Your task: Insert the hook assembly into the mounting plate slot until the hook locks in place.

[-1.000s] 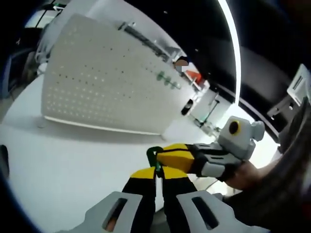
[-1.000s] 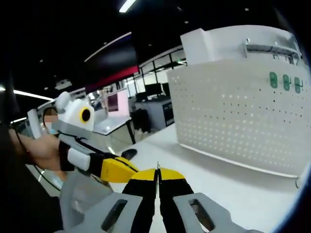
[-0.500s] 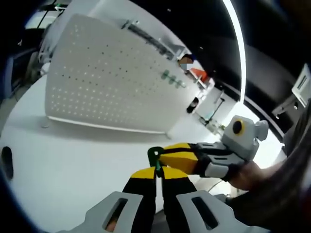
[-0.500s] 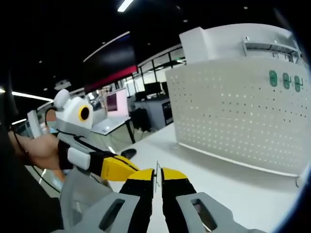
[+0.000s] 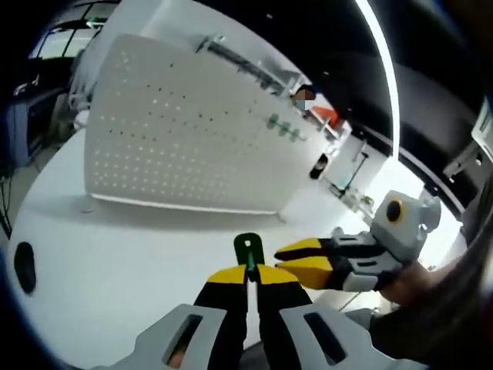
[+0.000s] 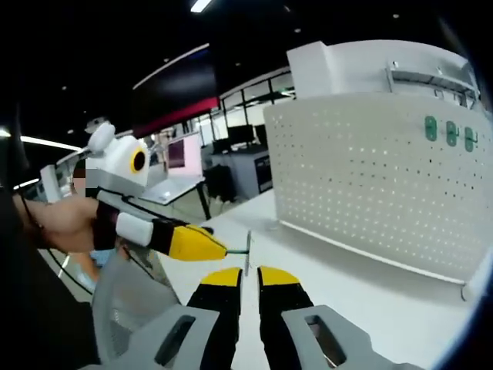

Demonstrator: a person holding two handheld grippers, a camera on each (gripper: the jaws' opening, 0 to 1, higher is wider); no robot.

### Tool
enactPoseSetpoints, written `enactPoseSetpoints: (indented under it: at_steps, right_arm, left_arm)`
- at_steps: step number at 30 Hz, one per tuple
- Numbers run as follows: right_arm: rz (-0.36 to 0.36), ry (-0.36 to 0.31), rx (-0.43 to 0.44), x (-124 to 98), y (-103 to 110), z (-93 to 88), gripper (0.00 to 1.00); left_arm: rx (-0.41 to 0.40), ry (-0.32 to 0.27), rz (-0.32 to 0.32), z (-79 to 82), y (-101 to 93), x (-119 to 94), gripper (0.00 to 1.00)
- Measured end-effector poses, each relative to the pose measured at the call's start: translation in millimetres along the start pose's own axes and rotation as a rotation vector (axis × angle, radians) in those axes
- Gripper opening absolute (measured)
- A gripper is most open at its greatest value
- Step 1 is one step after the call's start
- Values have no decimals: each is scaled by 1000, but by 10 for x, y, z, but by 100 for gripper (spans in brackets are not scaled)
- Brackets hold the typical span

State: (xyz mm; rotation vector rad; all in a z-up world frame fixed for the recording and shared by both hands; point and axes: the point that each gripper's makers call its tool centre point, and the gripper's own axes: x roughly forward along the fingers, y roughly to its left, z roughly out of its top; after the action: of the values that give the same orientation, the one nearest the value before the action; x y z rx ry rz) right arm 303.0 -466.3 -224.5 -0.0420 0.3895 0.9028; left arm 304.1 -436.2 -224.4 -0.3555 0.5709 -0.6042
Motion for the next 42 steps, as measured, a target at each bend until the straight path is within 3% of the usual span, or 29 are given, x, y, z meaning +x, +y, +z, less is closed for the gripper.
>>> enactPoseSetpoints:
  at_steps: [25, 42]
  right_arm:
    - [0, 24, 31, 27, 8, -68, 10]
    - [-30, -11, 69, 14, -83, -4, 2]
  left_arm:
    - [-7, -6, -25, 0, -107, 9, 2]
    - [-72, -33, -84, 17, -234, 20, 2]
